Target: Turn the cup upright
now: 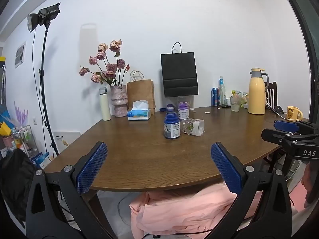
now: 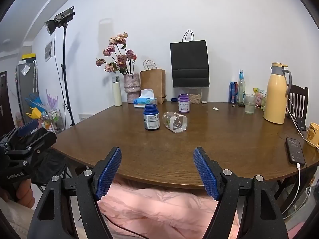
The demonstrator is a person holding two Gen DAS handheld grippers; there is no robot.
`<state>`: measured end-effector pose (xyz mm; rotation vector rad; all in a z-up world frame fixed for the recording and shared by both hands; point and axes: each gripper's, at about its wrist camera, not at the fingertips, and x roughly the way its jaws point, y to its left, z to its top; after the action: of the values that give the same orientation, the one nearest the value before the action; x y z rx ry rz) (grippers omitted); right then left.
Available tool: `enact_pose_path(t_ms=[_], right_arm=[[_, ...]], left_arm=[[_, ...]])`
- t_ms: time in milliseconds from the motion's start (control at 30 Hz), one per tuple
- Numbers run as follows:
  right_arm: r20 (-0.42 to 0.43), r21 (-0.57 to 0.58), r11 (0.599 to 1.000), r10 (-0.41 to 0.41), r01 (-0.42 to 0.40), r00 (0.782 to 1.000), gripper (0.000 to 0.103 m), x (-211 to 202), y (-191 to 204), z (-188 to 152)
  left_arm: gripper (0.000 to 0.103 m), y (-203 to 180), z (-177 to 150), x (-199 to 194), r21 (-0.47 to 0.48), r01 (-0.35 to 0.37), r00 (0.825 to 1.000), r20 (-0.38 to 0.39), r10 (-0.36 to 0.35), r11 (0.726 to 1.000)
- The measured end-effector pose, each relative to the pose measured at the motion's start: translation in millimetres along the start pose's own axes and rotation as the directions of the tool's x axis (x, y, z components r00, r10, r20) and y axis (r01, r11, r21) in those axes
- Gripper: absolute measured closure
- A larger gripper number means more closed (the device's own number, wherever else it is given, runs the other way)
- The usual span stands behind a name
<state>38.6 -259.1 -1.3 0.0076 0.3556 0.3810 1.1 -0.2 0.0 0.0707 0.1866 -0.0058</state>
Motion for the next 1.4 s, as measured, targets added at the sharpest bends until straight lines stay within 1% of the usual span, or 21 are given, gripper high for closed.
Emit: enact_pose_path(t_ms=[300, 333, 433, 567, 833, 900, 1400], right_arm=[[-0.009, 0.000, 1.000, -0.004, 0.004, 1.000, 0.024, 0.0, 0.6, 1.3], [0.008, 0.004, 1.000, 0.000, 0.000, 1.000, 0.024, -5.0, -3.6, -0.9], [0.005, 0.008, 1.000, 0.000, 0.000, 1.000, 0.024, -3.7, -5.0, -0.1], [0.002, 0.001, 1.000, -0.001, 0.001, 1.000, 0.024, -1.2, 0.1, 0.3], [0.000, 0.005, 1.000, 0.000, 0.000, 1.000, 0.024, 0.1, -1.6, -0.4], [0.001, 0.004, 1.000, 0.001, -0.001, 1.000, 0.024, -0.4, -1.8, -0.8], [0.000, 0.005, 1.000, 0.001, -0.001, 1.000, 0.024, -0.6, -0.7, -0.8]], left_arm=[[0.000, -0.4, -0.1, -0.1, 0.003, 0.000, 1.000, 0.008, 0.000, 1.000], [0.000, -0.5, -0.1, 0.4, 0.004, 0.001, 1.000, 0.008, -0.001, 1.000], [0.000, -0.3, -0.1, -0.2, 0.003, 0.000, 1.000, 0.009, 0.000, 1.000], [0.000, -0.4, -0.2, 0.1, 0.003, 0.000, 1.000, 0.009, 0.000, 1.000], [0.000, -0.6, -0.2, 0.4, 0.003, 0.001, 1.000, 0.009, -0.001, 1.000], [0.000, 5.8, 3.6, -4.4, 0.003, 0.002, 1.000, 0.008, -0.002, 1.000], [0.000, 5.5, 1.8, -4.0, 0.002, 0.002, 1.000, 0.007, -0.002, 1.000]])
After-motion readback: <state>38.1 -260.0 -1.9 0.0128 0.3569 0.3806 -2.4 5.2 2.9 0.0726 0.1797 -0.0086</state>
